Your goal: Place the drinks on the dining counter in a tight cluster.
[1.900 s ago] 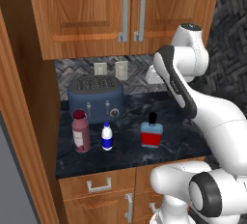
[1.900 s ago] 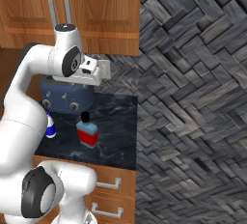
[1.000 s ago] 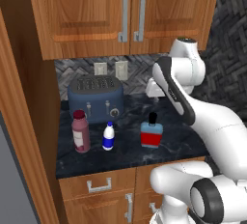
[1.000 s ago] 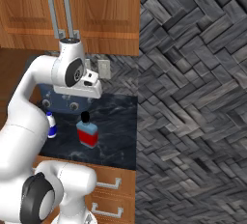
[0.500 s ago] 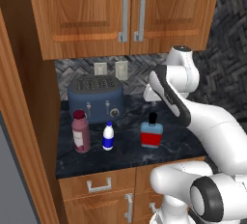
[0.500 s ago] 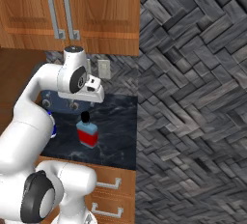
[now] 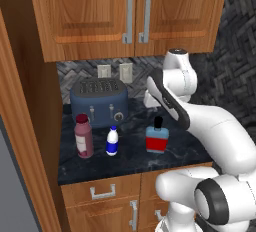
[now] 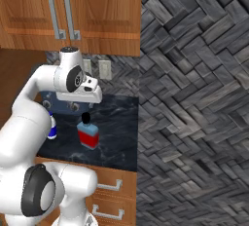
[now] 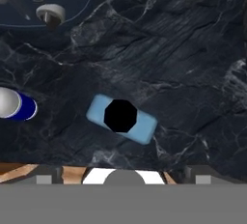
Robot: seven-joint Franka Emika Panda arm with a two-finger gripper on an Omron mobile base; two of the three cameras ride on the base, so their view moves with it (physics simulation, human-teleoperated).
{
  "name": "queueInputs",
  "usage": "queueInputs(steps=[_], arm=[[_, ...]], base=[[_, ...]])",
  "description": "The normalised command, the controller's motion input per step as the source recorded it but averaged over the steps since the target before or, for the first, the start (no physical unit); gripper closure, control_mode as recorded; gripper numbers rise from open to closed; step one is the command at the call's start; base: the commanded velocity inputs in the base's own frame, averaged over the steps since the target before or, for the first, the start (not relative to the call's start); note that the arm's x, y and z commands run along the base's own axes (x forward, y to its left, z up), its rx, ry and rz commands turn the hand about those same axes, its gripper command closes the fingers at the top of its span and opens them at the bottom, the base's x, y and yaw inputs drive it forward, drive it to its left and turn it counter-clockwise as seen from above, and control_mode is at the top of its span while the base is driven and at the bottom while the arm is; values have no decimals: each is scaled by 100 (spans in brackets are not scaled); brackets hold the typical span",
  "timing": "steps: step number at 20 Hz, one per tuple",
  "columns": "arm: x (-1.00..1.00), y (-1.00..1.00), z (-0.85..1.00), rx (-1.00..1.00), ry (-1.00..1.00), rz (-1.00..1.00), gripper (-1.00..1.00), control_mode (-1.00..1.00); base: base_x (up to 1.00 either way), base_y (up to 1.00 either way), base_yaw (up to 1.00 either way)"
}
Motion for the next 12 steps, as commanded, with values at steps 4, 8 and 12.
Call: queueInputs(steps=[4, 8, 12], arm=[[1, 0, -5, -3, 6, 0, -100, -100], [18, 0, -12, 0, 4, 0, -100, -100], [26, 0, -10, 0, 2, 0, -100, -100]], base=[[0, 0, 0], [0, 0, 0], [0, 0, 0]])
